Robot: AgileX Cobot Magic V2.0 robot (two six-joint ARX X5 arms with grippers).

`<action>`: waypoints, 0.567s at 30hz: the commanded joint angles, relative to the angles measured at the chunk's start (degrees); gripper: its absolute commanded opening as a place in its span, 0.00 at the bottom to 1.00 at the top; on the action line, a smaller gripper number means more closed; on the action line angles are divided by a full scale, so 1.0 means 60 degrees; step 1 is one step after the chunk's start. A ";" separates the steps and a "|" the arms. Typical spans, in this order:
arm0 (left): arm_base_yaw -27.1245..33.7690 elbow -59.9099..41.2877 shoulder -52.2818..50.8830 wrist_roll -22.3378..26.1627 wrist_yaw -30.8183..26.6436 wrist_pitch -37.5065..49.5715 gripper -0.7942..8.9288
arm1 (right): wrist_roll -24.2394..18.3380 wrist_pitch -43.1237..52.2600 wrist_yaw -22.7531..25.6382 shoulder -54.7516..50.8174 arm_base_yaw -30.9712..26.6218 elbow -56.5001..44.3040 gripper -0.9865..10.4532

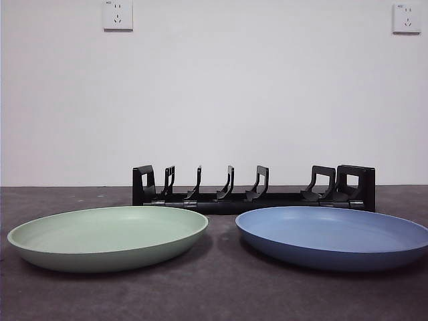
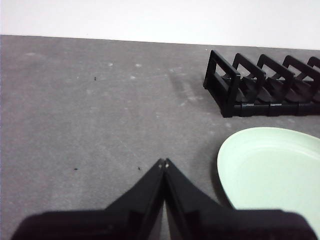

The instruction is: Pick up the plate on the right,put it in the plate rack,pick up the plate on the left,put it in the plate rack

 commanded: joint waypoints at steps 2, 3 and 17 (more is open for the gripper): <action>0.0011 0.0251 0.0004 -0.0605 0.0317 -0.0018 0.08 | 0.1264 0.0189 -0.0488 -0.0011 -0.0004 0.0266 0.08; 0.0011 0.0408 0.0004 -0.0616 0.0463 -0.0080 0.08 | 0.1359 0.0208 -0.0517 -0.0011 -0.0004 0.0441 0.08; 0.0007 0.3508 0.1366 -0.0845 0.1574 -0.1322 0.07 | 0.1286 -0.1158 -0.1898 0.1912 -0.0004 0.4510 0.08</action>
